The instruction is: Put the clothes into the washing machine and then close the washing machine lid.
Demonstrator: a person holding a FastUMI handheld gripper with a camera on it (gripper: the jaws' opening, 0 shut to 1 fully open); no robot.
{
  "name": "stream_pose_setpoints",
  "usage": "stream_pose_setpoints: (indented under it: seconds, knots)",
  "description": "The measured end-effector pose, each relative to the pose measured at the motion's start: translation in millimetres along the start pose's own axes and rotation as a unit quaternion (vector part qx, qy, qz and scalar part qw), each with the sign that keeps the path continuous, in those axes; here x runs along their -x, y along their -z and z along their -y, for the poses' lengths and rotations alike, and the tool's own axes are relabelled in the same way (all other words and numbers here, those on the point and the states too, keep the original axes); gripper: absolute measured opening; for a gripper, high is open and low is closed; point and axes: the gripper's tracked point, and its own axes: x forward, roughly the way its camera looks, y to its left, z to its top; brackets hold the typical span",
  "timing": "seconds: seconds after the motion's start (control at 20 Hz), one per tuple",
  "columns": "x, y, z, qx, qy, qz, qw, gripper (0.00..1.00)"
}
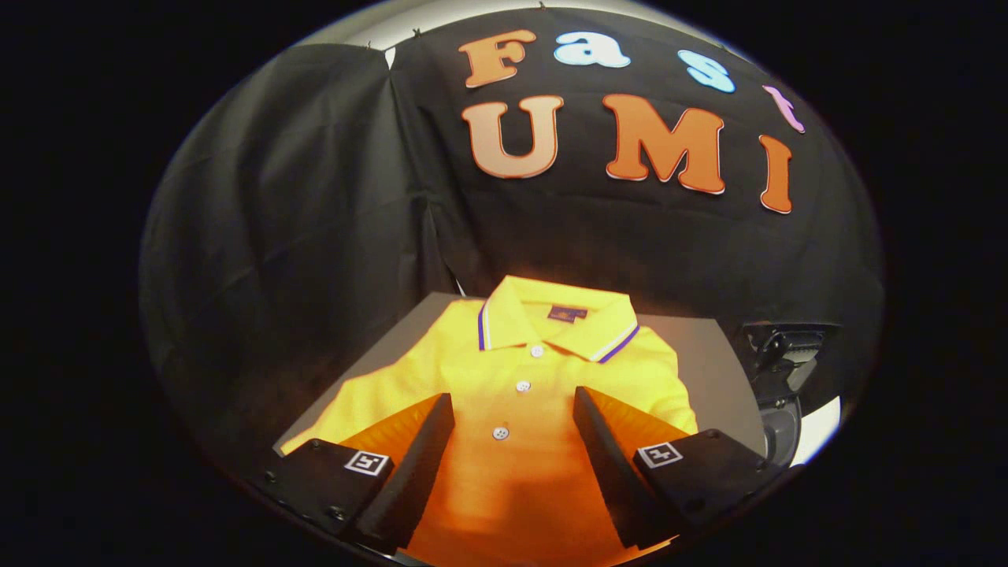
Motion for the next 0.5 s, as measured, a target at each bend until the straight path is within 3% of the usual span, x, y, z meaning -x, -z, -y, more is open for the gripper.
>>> stream_pose_setpoints:
  seconds: [0.15,0.3,0.5]
  knots:
    - [1.5,1.5,-2.7,0.029,0.015,0.011,0.999,0.99]
    - [-0.5,4.0,-2.0,0.021,0.016,0.010,1.000,0.99]
    - [3.3,7.8,-4.9,0.033,-0.008,0.001,0.999,0.77]
